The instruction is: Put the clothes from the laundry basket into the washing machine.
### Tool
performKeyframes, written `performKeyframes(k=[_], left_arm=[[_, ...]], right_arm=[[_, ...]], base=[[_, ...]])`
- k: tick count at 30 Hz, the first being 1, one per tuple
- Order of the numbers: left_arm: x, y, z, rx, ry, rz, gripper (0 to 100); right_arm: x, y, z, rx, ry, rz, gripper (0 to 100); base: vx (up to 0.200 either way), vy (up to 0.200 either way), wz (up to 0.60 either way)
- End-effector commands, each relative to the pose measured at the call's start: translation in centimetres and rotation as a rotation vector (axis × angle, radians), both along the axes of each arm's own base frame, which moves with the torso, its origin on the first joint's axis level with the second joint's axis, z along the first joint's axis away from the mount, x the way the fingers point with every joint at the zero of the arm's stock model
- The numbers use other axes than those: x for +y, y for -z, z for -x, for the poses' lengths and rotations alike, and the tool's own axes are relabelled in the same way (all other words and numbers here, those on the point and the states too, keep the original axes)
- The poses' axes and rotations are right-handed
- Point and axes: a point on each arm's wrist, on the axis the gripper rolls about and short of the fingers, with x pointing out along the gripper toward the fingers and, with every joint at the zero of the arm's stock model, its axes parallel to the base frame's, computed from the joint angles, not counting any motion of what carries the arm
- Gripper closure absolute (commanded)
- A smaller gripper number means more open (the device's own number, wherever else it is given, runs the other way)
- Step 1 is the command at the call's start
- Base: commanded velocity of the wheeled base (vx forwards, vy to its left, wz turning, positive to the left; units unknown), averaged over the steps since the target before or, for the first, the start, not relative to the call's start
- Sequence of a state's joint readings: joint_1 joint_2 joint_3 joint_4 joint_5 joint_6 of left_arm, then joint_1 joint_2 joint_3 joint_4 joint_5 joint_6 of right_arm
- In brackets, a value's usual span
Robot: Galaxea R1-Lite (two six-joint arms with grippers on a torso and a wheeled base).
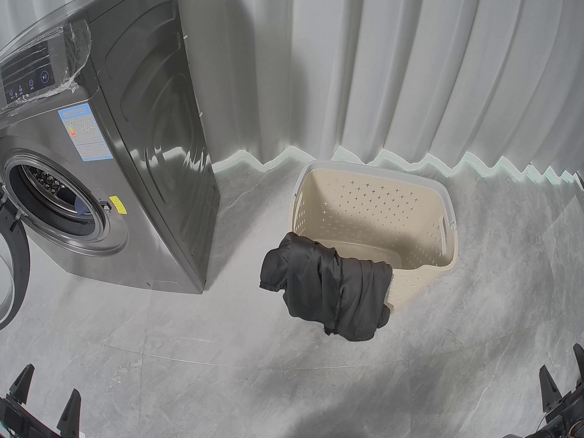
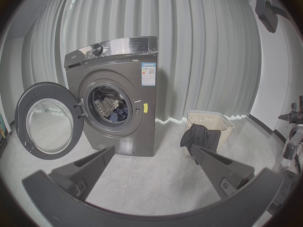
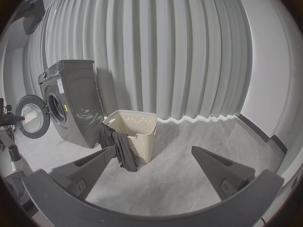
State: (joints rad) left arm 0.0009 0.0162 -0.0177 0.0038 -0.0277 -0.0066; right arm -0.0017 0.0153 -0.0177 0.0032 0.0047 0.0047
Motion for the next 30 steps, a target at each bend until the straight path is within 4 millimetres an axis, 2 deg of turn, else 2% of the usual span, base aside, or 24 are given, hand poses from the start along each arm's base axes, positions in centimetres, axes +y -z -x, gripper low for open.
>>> performKeyframes(k=[1, 8, 10, 13, 15, 19, 21, 23, 24, 26, 27, 30], left_arm=[[0.0, 0.5, 0.0, 0.001, -0.001, 0.001, 0], [0.0, 0.4, 0.0, -0.002, 0.001, 0.003, 0], [0.0, 0.5, 0.0, -0.001, -0.001, 0.003, 0], [0.0, 0.5, 0.0, 0.001, -0.001, 0.001, 0], [0.0, 0.5, 0.0, 0.001, 0.001, -0.002, 0], [0.0, 0.5, 0.0, -0.001, 0.001, -0.002, 0], [0.0, 0.5, 0.0, -0.001, 0.001, -0.002, 0], [0.0, 0.5, 0.0, -0.001, 0.001, -0.002, 0], [0.0, 0.5, 0.0, 0.001, 0.001, -0.002, 0], [0.0, 0.5, 0.0, -0.001, 0.001, 0.0, 0], [0.0, 0.5, 0.0, 0.001, 0.002, -0.002, 0], [0.0, 0.4, 0.0, -0.002, 0.001, -0.002, 0]], right_arm=[[0.0, 0.5, 0.0, 0.005, -0.002, 0.0, 0], [0.0, 0.4, 0.0, -0.001, 0.009, -0.011, 0], [0.0, -0.2, 0.1, -0.044, 0.003, -0.008, 0], [0.0, -4.4, 1.5, -0.22, 0.01, -0.008, 0], [0.0, -5.8, 1.4, -0.19, -0.002, -0.006, 0], [0.0, -6.8, -0.3, -0.065, -0.028, -0.006, 0], [0.1, -8.0, -2.5, 0.044, -0.077, -0.011, 0], [0.2, -8.3, -3.7, 0.106, -0.103, -0.022, 0], [0.3, -8.6, -5.3, 0.179, -0.134, -0.047, 0], [0.4, -8.7, -6.3, 0.226, -0.148, -0.066, 0], [0.6, -8.6, -8.3, 0.309, -0.175, -0.09, 0], [1.2, -8.1, -11.0, 0.395, -0.22, -0.116, 0]], base=[[0.0, 0.0, 0.0], [0.0, 0.0, 0.0], [0.0, 0.0, 0.0], [0.0, 0.0, 0.0], [0.0, 0.0, 0.0], [0.0, 0.0, 0.0], [0.0, 0.0, 0.0], [0.0, 0.0, 0.0], [0.0, 0.0, 0.0], [0.0, 0.0, 0.0], [0.0, 0.0, 0.0], [0.0, 0.0, 0.0]])
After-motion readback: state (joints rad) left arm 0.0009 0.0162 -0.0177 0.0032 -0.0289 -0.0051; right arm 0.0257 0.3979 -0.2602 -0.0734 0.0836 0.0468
